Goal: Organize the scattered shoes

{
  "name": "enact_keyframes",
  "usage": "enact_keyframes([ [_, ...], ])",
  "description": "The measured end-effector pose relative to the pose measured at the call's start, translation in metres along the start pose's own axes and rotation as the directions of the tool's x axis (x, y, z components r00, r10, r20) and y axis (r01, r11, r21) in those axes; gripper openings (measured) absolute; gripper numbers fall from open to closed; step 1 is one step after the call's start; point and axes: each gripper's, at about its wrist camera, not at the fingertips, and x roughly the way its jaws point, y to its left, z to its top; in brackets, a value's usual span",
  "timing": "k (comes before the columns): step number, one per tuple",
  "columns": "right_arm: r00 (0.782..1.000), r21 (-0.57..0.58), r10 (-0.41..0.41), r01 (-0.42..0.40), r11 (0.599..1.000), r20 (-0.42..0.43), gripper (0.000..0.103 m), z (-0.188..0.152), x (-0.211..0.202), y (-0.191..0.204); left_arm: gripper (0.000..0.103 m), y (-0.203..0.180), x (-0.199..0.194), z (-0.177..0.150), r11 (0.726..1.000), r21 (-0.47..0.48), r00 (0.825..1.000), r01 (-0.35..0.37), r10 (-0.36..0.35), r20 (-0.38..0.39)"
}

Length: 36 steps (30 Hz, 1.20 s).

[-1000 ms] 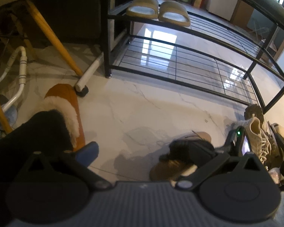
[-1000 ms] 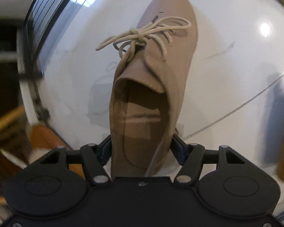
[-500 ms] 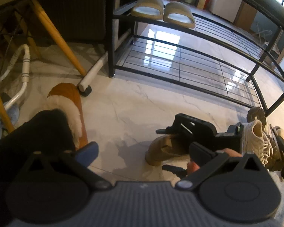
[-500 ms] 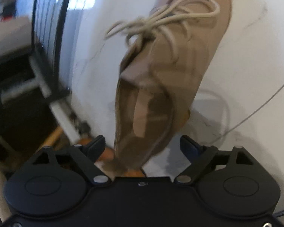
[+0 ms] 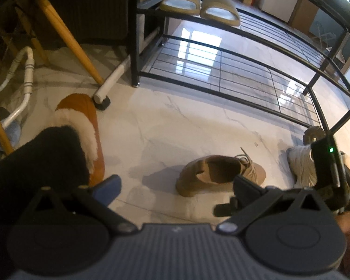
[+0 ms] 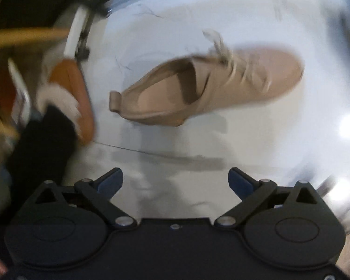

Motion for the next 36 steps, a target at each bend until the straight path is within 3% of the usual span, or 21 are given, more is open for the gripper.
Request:
enact_keyframes([
  [2,0.994,-0.174,-0.102,0.107,0.979,0.041,0.1,0.002,-0.005,0.008,0.102,-0.002,0.002,-0.002,1.0,0.012,1.0,-0.003,0.003,-0.012],
  [4,0.976,-0.356,-0.197,0.218,0.909,0.095,0.1,0.004,-0.004,0.017,0.102,-0.004,0.004,-0.004,1.0,0.023,1.0,-0.005,0.006,-0.021],
  [7,0.967,-0.559,-0.237,0.249,0.791,0.095,0.1,0.0,0.007,0.023,0.102,-0.004,0.005,-0.005,1.0,0.026,1.0,-0.003,0.004,-0.03],
  [9,0.965,-0.631,-0.251,0.244,0.736,0.079,0.1,-0.002,0.017,0.024,0.102,-0.005,0.005,-0.005,1.0,0.022,1.0,-0.003,0.004,-0.031],
  [17,0.951,-0.644,-0.304,0.267,0.717,0.056,0.1,0.016,0.054,0.027,0.102,-0.008,0.007,-0.006,1.0,0.024,0.999,0.002,-0.001,-0.053],
  [25,0.894,-0.734,-0.419,0.39,0.556,0.158,0.1,0.015,0.088,0.027,0.102,-0.009,0.009,-0.006,1.0,0.025,0.998,0.002,0.0,-0.062],
  [27,0.886,-0.734,-0.434,0.401,0.548,0.16,0.095,0.016,0.092,0.024,0.102,-0.01,0.009,-0.006,1.0,0.026,0.998,0.001,0.0,-0.061],
  [28,0.886,-0.719,-0.436,0.407,0.564,0.159,0.087,0.017,0.091,0.023,0.102,-0.01,0.009,-0.006,1.0,0.026,0.998,0.0,0.002,-0.061],
  [30,0.888,-0.671,-0.437,0.413,0.616,0.145,0.075,0.018,0.087,0.02,0.102,-0.009,0.01,-0.007,1.0,0.027,0.998,-0.002,0.004,-0.06],
  [36,0.896,-0.506,-0.433,0.421,0.753,0.102,0.069,0.022,0.074,0.009,0.102,-0.009,0.009,-0.006,1.0,0.026,0.999,-0.009,0.011,-0.048],
])
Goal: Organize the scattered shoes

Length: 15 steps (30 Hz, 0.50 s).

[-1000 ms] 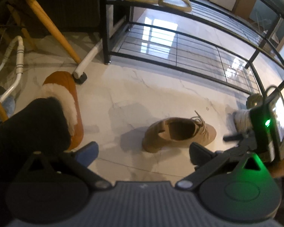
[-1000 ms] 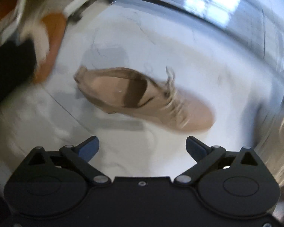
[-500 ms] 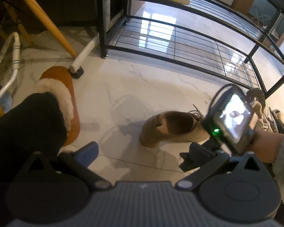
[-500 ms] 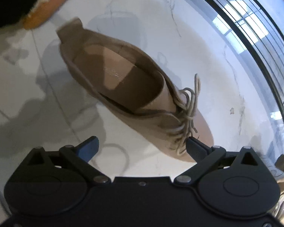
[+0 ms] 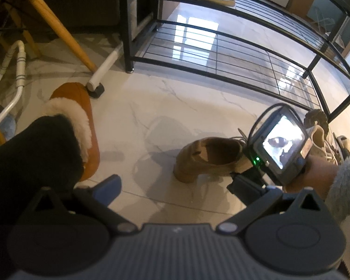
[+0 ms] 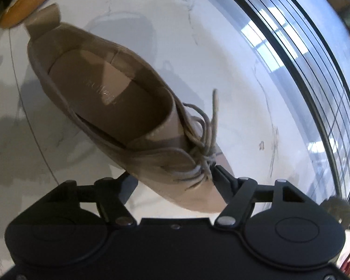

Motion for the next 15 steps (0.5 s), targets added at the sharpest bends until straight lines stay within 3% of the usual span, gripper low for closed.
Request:
enact_keyframes([
  [6,0.999,0.211,0.035,-0.028,0.977,-0.027,0.063,-0.003,-0.007,-0.015,0.102,0.002,0.0,0.0,1.0,-0.004,1.0,-0.006,0.006,0.0],
  [8,0.998,0.28,0.047,-0.036,0.959,-0.034,0.055,-0.005,-0.009,-0.02,0.102,0.003,0.0,0.0,1.0,-0.008,1.0,-0.004,0.004,-0.004],
  [9,0.998,0.314,0.054,-0.04,0.949,-0.037,0.041,-0.005,-0.01,-0.023,0.102,0.003,0.0,0.0,1.0,-0.01,1.0,-0.002,0.002,-0.006],
  [10,0.987,0.425,0.154,-0.123,0.897,-0.038,0.033,-0.004,-0.008,-0.028,0.102,0.004,0.0,0.001,1.0,-0.012,1.0,0.0,0.0,-0.007],
  [11,0.97,0.512,0.241,-0.195,0.836,-0.025,0.033,-0.004,-0.005,-0.032,0.102,0.004,0.0,0.001,1.0,-0.012,1.0,0.001,-0.001,-0.008],
  [12,0.961,0.555,0.278,-0.229,0.799,-0.003,0.035,-0.006,-0.006,-0.035,0.102,0.004,0.0,0.001,1.0,-0.009,1.0,0.002,-0.002,-0.008],
  [13,0.961,0.544,0.275,-0.236,0.805,0.01,0.045,-0.006,-0.009,-0.034,0.102,0.004,0.0,0.0,1.0,-0.007,1.0,0.001,-0.001,-0.007],
  [14,0.969,0.492,0.247,-0.222,0.842,0.015,0.054,-0.005,-0.014,-0.03,0.102,0.005,0.001,0.0,1.0,-0.006,1.0,0.0,0.0,-0.007],
  [15,0.976,0.439,0.218,-0.205,0.875,0.021,0.078,-0.003,-0.019,-0.026,0.102,0.006,0.001,0.0,1.0,-0.007,1.0,-0.002,0.002,-0.007],
])
